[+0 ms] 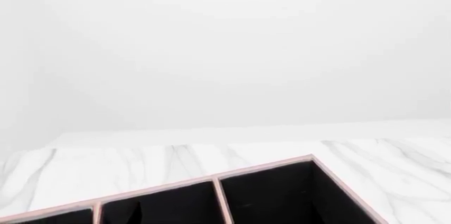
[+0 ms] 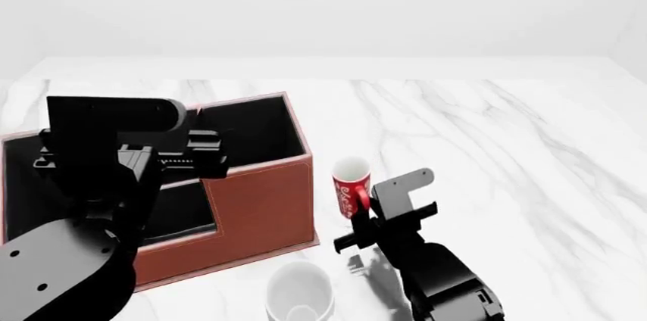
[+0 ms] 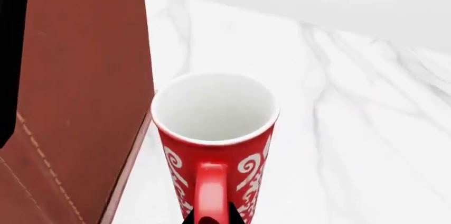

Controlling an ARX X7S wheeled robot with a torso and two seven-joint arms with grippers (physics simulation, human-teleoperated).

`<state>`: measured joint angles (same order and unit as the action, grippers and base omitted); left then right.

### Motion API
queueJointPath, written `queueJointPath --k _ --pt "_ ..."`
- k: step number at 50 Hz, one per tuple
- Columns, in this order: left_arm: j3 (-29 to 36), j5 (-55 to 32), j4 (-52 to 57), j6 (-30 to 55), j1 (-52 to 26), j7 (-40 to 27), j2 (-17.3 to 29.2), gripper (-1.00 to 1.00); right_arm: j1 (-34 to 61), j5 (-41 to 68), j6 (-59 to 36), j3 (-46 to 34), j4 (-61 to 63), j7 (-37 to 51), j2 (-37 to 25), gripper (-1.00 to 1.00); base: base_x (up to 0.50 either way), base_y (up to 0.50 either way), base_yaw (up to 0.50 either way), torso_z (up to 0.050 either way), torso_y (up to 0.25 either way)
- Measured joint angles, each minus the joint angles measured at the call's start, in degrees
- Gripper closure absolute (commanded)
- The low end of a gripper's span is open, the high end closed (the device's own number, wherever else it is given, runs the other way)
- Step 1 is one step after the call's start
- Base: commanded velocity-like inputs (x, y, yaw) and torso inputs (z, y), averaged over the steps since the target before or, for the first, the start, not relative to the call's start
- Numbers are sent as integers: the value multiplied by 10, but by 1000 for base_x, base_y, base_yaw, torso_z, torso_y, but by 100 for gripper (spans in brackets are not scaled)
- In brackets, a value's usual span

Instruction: Pick up the red mug and place it to the right of the caddy.

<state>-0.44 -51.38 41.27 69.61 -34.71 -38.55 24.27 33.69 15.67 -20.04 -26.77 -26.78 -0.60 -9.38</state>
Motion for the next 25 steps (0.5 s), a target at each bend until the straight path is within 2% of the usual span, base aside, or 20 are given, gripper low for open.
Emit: queueJointPath --k 5,6,25 --pt "1 0 -1 -3 1 0 1 -100 1 1 1 -2 -7 0 0 100 0 0 0 0 0" --pt "1 0 -1 -3 1 0 1 -100 2 1 1 -3 -8 0 0 -100 0 0 0 0 0" --pt "4 -1 -6 -13 6 -1 5 -100 10 2 -1 -4 -19 3 1 -100 0 0 0 0 0"
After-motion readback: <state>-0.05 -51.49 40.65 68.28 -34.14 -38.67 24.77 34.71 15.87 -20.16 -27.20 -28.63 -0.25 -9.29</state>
